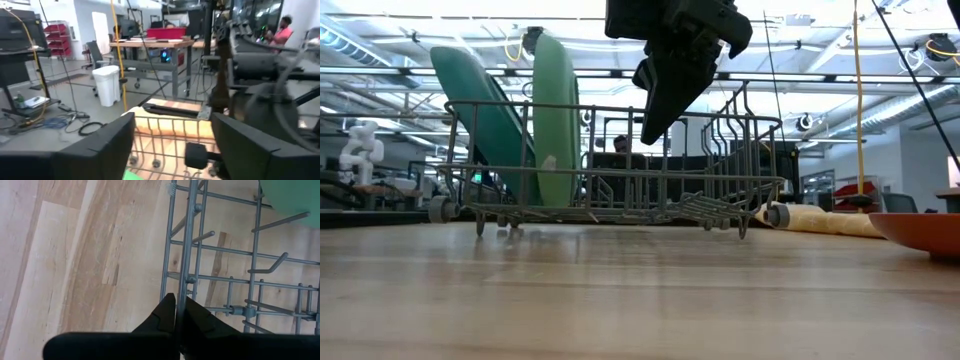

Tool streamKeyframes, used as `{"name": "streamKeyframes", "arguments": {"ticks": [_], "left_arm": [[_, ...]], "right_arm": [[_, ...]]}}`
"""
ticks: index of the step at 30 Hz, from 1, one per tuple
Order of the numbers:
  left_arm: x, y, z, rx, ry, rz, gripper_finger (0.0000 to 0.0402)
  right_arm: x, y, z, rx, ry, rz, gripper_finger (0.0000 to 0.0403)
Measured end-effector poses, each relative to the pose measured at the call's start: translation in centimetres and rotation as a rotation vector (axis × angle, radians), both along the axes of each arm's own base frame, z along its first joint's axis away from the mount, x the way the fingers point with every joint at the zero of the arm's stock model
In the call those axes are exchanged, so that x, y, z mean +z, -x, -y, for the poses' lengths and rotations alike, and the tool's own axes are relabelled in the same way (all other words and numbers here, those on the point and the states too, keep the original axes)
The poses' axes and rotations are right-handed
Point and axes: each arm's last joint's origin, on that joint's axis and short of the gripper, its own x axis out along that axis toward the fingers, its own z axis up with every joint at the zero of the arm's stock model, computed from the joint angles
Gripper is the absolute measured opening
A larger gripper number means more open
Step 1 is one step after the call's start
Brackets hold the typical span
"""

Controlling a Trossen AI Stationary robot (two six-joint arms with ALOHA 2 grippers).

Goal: Sort dishes
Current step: Adjust the light green plate

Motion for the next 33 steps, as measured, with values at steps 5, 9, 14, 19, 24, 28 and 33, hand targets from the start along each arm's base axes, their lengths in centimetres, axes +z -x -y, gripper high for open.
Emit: {"name": "streamKeyframes", "arguments": {"ticks": [5,9,14,19,24,28,33], "left_arm": [[0.2,-1.9,-1.1,0.044,-0.025,-0.064,0.0183],[0.4,-3.5,-1.8,0.08,-0.031,-0.142,0.0121],[-0.1,-4.9,-2.7,0.144,-0.023,-0.356,0.006],[-0.4,-5.3,-3.1,0.198,0.015,-0.544,0.0028],[0.0,-4.6,-3.2,0.25,0.094,-0.608,0.0024],[0.0,-3.4,-3.2,0.305,0.178,-0.636,0.0024],[-0.5,-2.2,-2.7,0.347,0.254,-0.665,0.0024]], "right_arm": [[0.0,0.0,0.0,-0.007,-0.002,0.0,0.0004],[0.0,0.0,0.0,-0.016,-0.006,0.0,0.0004],[0.0,0.0,0.0,-0.019,-0.007,0.001,0.0004],[0.0,0.0,0.0,-0.019,-0.007,0.001,0.0004],[0.0,0.0,0.0,-0.019,-0.007,0.001,0.0004],[0.0,0.0,0.0,-0.02,-0.007,0.001,0.0004],[0.0,0.0,0.0,-0.019,-0.005,0.001,0.0004]]}}
